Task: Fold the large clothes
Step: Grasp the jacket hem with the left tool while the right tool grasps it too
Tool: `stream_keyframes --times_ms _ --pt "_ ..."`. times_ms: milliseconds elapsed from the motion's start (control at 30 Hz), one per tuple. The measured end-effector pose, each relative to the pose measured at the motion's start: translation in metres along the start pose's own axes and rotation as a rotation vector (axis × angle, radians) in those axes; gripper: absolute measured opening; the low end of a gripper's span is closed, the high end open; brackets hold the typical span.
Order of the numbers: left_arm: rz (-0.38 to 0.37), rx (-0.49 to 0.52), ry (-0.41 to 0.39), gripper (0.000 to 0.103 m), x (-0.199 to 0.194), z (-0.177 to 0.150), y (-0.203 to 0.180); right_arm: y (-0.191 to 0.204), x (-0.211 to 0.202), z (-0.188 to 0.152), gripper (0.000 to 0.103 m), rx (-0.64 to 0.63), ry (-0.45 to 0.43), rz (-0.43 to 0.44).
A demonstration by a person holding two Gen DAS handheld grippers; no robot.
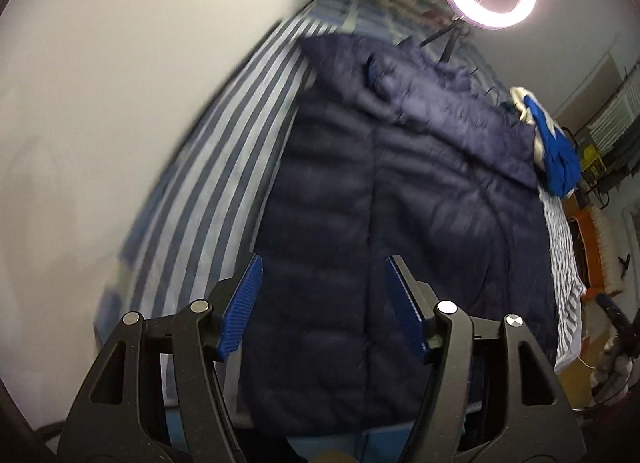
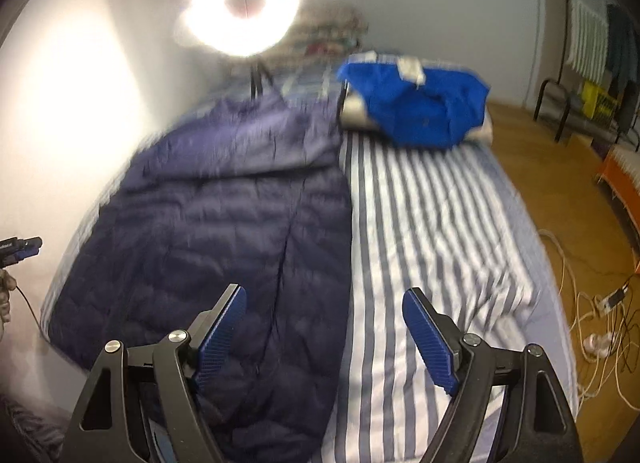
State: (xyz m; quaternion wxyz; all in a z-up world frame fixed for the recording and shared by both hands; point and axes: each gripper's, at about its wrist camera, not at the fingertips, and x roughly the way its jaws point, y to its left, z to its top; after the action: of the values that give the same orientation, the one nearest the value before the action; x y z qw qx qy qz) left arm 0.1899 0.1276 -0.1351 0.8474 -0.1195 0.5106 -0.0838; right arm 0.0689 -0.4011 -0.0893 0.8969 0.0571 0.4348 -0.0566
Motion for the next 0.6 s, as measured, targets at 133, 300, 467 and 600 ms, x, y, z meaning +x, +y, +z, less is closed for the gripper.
stream_keyframes --times_ms 133,300,467,600 --pt "-0.025 -0.061 0.087 0.065 0.018 -0.030 0.023 -0.002 0.016 -0.023 0.079 0.008 0.092 0.045" --pt "-0.046 -0.076 0.161 0.065 0.034 -0.057 0.033 -0.013 0.029 -0.045 0.079 0.061 0.173 0.095" --pt "-0.079 -0.127 0.215 0.065 0.045 -0.071 0.044 -0.023 0.039 -0.063 0.079 0.079 0.228 0.104" --pt "-0.105 -0.128 0.236 0.065 0.046 -0.079 0.043 -0.031 0.047 -0.077 0.079 0.128 0.275 0.162"
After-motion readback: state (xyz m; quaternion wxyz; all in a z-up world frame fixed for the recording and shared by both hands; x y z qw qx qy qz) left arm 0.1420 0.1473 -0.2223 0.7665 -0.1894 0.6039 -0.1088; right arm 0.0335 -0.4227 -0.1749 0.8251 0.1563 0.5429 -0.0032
